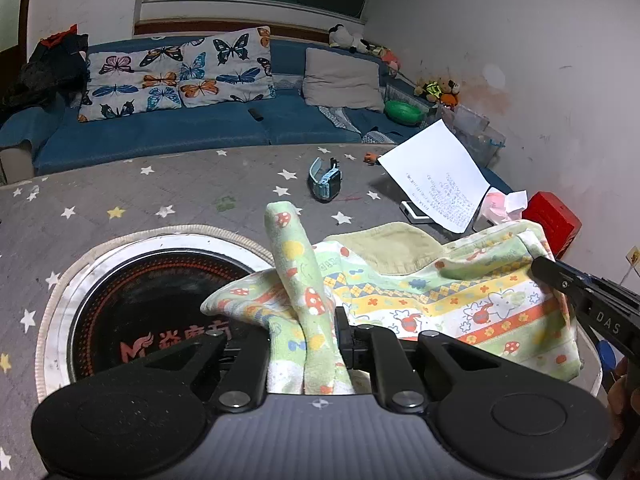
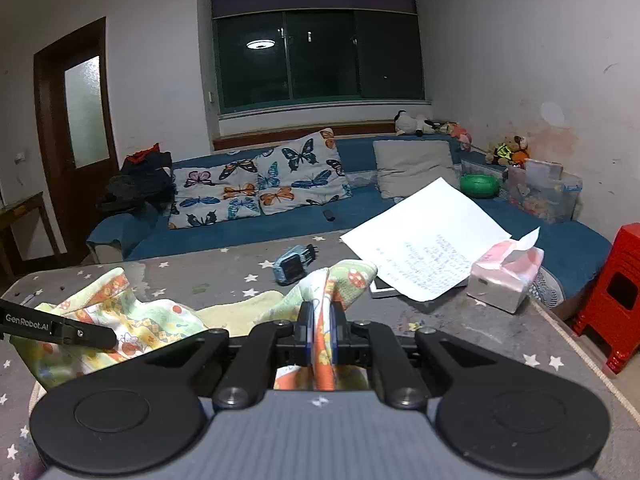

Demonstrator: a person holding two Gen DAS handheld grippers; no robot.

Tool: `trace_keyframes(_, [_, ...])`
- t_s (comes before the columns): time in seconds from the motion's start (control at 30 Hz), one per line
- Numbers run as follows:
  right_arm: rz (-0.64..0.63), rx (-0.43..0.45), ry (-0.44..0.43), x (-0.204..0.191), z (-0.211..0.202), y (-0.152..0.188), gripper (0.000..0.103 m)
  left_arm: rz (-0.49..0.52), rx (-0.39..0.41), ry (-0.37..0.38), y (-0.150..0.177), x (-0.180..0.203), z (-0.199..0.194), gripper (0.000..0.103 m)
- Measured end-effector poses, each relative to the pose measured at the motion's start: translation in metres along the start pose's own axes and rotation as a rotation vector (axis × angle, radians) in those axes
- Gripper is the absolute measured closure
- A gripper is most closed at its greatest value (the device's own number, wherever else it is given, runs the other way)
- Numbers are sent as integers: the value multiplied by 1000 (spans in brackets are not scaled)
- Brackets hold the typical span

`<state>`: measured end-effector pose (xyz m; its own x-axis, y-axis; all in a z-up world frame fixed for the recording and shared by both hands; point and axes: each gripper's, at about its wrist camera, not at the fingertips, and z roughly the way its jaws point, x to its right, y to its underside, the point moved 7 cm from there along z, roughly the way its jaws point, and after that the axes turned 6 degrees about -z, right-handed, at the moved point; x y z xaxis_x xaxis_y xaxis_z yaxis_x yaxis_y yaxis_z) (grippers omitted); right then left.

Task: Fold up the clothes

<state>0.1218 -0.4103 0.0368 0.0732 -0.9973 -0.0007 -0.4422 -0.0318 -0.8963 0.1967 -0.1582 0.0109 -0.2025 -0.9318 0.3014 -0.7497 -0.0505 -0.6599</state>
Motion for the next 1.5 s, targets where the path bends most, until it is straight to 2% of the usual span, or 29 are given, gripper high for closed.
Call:
trace_keyframes(0.3, [4, -49, 15, 13, 22, 18, 96, 4, -49, -30, 11, 0, 25, 91])
trace_keyframes(0.67, [9, -152, 42, 21, 47, 58, 96, 24, -125, -80, 38, -12, 51, 90])
trace_keyframes(0.87, [11, -203, 67, 27, 54, 75, 95, 47, -129, -132, 46, -19, 55, 80])
trace_keyframes(0.97, [10, -225, 80, 30, 57, 81, 94, 58, -128, -159, 48, -22, 55, 66])
trace_keyframes(1.03, [9, -230, 88, 31, 55, 82, 91, 75, -120, -182, 50, -24, 54, 56])
trace_keyframes(1.13, [9, -231, 89, 32, 52, 85, 85, 97, -104, -209, 53, -29, 49, 50])
trace_keyframes(1.2, [7, -233, 91, 30, 49, 87, 67, 102, -96, -216, 56, -32, 46, 46])
trace_keyframes(1.33, [-2, -236, 87, 24, 44, 94, 58, 99, -81, -226, 61, -39, 37, 36])
trace_keyframes(1.5, [-11, -235, 80, 12, 37, 101, 41, 91, -49, -238, 66, -47, 21, 24])
